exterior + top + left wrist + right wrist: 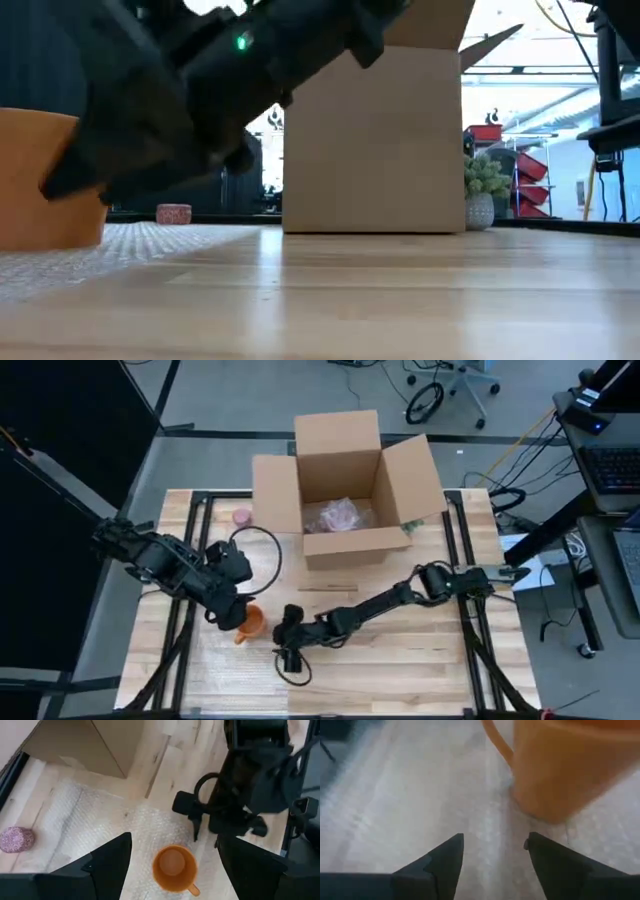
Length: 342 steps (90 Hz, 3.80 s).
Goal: Wrap mug
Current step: Wrap the orange cup with the bubble wrap
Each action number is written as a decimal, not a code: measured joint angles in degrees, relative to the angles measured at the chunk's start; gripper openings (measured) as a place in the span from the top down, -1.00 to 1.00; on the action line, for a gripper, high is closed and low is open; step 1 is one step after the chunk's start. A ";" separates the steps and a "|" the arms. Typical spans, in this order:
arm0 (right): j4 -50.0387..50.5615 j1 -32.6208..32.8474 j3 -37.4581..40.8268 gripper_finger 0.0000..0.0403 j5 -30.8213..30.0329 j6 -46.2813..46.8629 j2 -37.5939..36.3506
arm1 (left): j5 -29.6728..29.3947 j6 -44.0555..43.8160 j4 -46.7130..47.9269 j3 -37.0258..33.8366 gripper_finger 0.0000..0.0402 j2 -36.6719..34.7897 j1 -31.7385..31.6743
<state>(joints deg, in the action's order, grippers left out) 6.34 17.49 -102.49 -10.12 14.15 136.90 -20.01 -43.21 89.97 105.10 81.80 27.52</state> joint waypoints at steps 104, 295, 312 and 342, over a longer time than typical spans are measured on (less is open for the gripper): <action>16.40 3.84 -0.29 0.00 4.86 4.86 -0.96 | 1.40 -4.98 -1.29 0.02 -0.40 0.04 1.80; -2.27 19.62 33.40 0.00 -5.31 67.94 -24.78 | -0.18 -8.94 -5.57 0.04 -0.40 0.20 6.68; -6.73 19.26 33.98 0.00 -4.64 66.69 -20.46 | -0.20 -8.47 -5.55 0.04 -0.40 0.26 6.70; -17.17 19.08 31.05 0.00 -5.02 61.13 -13.64 | -0.24 -8.56 -5.53 0.04 -0.40 0.26 6.76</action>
<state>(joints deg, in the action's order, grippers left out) -10.83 36.56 -71.44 -15.14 75.28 123.25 -20.25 -51.77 84.44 105.14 82.06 34.28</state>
